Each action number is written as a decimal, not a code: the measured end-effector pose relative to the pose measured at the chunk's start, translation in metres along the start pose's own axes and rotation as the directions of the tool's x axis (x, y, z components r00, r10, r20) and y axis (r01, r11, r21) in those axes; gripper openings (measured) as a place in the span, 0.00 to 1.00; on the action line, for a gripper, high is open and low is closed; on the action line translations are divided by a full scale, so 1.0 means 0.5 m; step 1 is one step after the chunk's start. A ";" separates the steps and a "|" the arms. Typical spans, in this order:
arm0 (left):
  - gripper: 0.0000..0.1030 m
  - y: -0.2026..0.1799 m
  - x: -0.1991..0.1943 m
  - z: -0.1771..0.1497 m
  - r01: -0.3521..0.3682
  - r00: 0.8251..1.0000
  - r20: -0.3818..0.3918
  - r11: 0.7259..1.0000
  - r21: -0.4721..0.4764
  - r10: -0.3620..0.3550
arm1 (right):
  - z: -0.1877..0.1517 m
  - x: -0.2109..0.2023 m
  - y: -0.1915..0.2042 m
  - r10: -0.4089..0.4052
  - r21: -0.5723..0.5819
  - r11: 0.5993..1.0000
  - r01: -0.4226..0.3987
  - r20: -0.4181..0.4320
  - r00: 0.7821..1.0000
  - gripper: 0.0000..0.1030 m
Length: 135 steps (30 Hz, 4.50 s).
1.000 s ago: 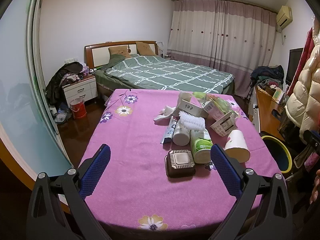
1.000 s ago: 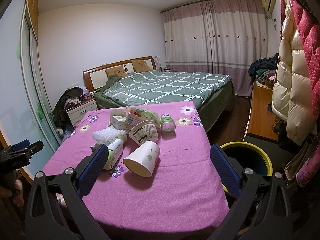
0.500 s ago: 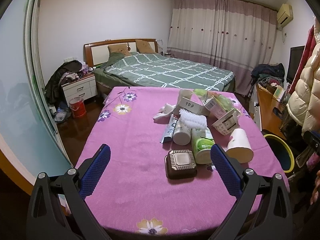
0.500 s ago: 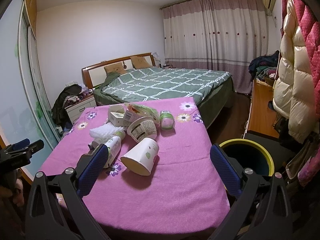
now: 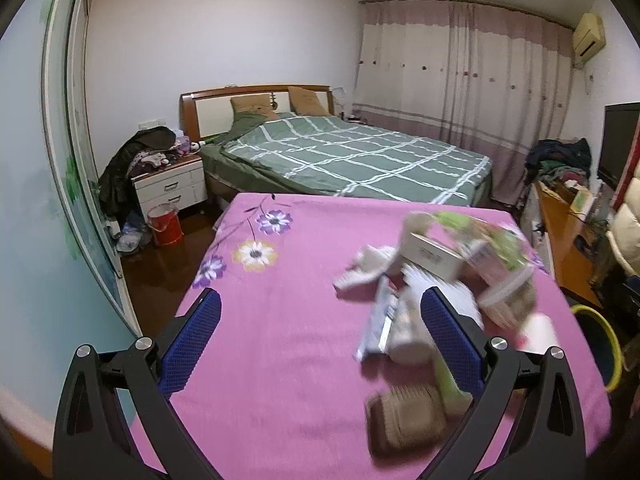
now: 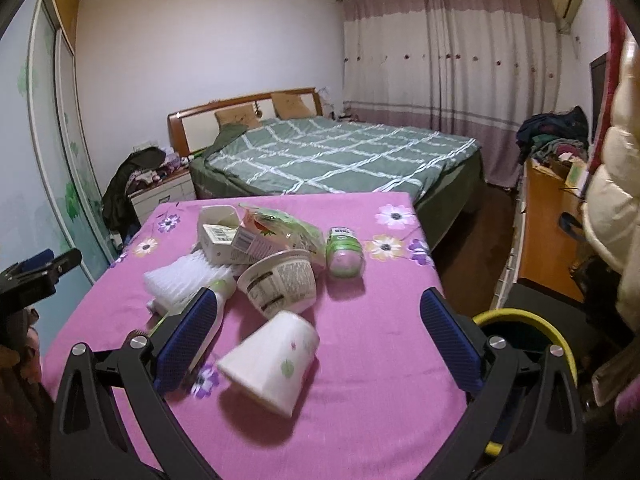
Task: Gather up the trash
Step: 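Reach the right tool to the green plastic bag and close on it, then carry the green bag over the yellow bin and open the right tool, then close the left tool on the brown square box while the right tool returns, then carry the brown box into the yellow bin and open the left tool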
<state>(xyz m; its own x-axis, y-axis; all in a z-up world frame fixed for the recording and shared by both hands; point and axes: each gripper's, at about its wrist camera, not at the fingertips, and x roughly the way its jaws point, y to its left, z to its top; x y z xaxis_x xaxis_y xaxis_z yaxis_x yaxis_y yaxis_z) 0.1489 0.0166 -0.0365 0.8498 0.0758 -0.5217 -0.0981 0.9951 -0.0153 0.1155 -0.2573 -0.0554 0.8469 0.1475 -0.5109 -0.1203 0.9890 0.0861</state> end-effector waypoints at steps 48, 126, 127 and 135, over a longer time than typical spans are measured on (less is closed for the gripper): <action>0.96 0.033 0.326 0.043 -0.041 0.999 -0.029 0.998 0.041 0.042 | 0.156 0.216 0.049 0.168 -0.129 0.978 -0.166 0.001 0.986 0.09; 0.61 -0.123 0.123 -0.189 0.200 0.915 -0.376 0.973 0.117 -0.143 | -0.064 0.226 -0.209 -0.116 0.259 0.954 0.150 -0.143 0.983 0.52; 0.61 -0.122 0.124 -0.188 0.200 0.917 -0.373 0.973 0.117 -0.144 | -0.064 0.229 -0.208 -0.114 0.259 0.954 0.150 -0.146 0.983 0.52; 0.59 -0.110 0.073 -0.165 0.183 0.940 -0.317 0.971 0.157 -0.126 | -0.065 0.211 -0.202 -0.127 0.225 0.962 0.155 -0.134 0.983 0.52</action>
<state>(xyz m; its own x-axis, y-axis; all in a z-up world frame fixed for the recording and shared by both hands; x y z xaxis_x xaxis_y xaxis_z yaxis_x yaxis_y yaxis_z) 0.1427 -0.0405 -0.1250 0.6473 -0.0747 -0.7586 0.1416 0.9897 0.0234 0.2002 -0.3411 -0.1458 0.7782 0.0210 -0.6277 0.1322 0.9716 0.1963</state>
